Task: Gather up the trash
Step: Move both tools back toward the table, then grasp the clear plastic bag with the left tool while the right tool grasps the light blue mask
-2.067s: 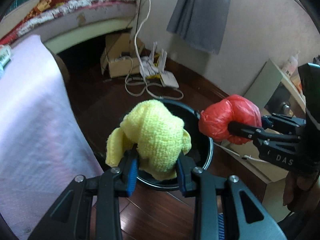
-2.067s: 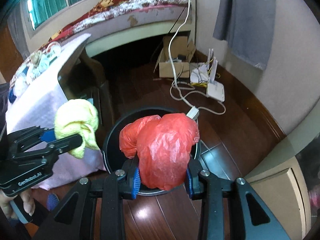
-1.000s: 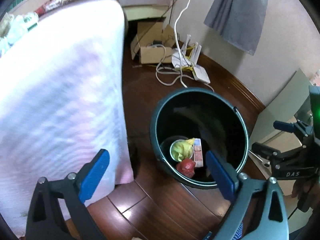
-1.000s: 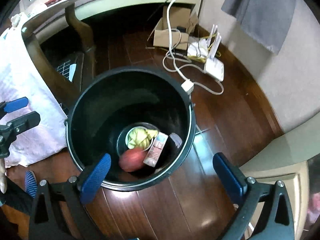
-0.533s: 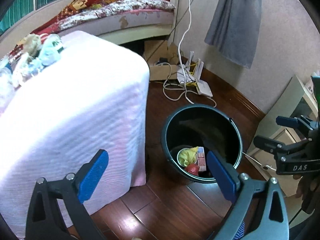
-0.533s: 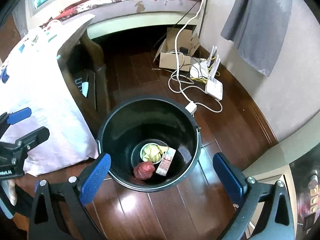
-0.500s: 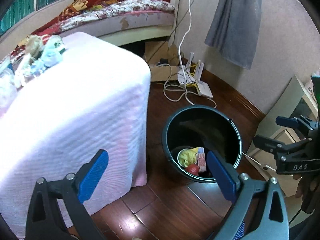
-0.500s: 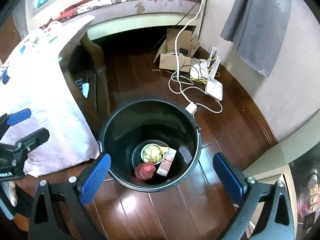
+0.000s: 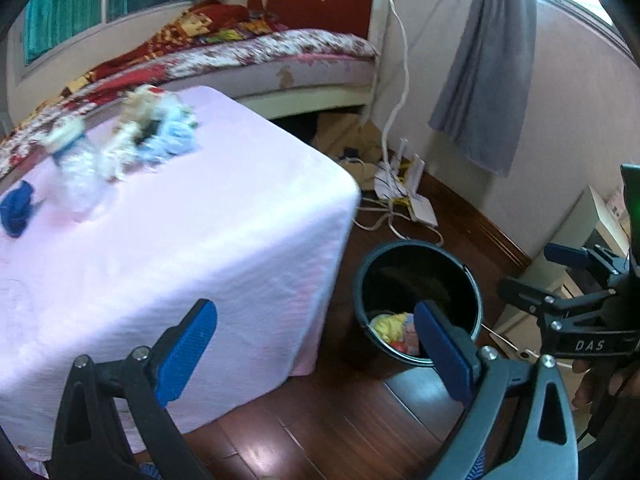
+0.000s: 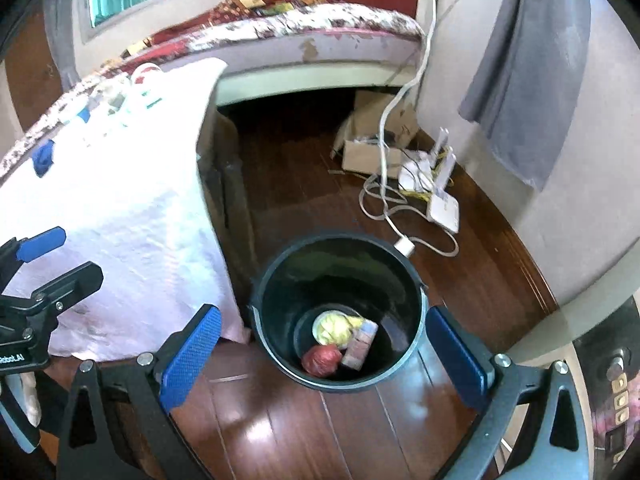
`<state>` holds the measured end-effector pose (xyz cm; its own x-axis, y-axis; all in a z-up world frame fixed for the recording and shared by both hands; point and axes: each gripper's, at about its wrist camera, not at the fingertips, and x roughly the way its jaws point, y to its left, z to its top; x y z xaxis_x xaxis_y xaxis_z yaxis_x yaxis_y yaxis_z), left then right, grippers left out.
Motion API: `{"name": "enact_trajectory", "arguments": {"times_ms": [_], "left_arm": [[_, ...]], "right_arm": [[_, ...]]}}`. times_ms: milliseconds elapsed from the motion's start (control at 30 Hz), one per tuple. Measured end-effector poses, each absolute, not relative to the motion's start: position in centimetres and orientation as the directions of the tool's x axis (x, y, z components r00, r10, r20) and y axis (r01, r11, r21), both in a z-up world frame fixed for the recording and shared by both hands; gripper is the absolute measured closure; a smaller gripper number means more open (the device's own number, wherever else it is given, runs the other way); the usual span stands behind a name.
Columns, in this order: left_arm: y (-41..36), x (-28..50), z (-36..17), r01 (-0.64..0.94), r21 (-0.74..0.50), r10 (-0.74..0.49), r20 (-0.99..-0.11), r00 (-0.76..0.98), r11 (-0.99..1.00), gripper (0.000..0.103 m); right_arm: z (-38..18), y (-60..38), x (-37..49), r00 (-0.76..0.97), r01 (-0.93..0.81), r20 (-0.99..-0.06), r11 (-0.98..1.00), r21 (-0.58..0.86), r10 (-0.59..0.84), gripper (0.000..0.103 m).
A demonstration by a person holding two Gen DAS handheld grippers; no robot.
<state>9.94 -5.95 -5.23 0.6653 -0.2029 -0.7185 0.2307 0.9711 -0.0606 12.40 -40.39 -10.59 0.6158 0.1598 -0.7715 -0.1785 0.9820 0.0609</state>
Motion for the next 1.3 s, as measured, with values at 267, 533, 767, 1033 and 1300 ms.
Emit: {"name": "enact_trajectory", "arguments": {"times_ms": [267, 533, 767, 1033, 1300], "left_arm": [[1.4, 10.0, -3.0, 0.105, -0.051, -0.112, -0.668, 0.735, 0.993, 0.004], [9.4, 11.2, -2.1, -0.058, -0.056, 0.009, -0.637, 0.771, 0.997, 0.005], [12.7, 13.9, -2.3, -0.097, -0.068, 0.032, -0.635, 0.772, 0.993, 0.014], [13.8, 18.1, -3.3, -0.094, -0.066, 0.029, -0.643, 0.765, 0.993, 0.018], [14.1, 23.0, -4.1, -0.079, -0.069, 0.012, -0.673, 0.739, 0.994, 0.022]], "right_arm": [[-6.5, -34.5, 13.6, 0.687, -0.246, -0.694, 0.968, 0.056, 0.215, 0.000], [-4.7, -27.7, 16.6, 0.684, -0.312, -0.672, 0.946, 0.084, 0.285, 0.000], [-4.1, -21.5, 19.3, 0.674, -0.396, -0.655, 0.916, 0.070, 0.341, 0.000], [-4.8, -18.0, 23.9, 0.654, -0.432, -0.670, 0.901, 0.050, 0.351, 0.000], [-6.0, -16.7, 28.4, 0.632, -0.451, -0.691, 0.892, 0.038, 0.350, 0.000]]}}
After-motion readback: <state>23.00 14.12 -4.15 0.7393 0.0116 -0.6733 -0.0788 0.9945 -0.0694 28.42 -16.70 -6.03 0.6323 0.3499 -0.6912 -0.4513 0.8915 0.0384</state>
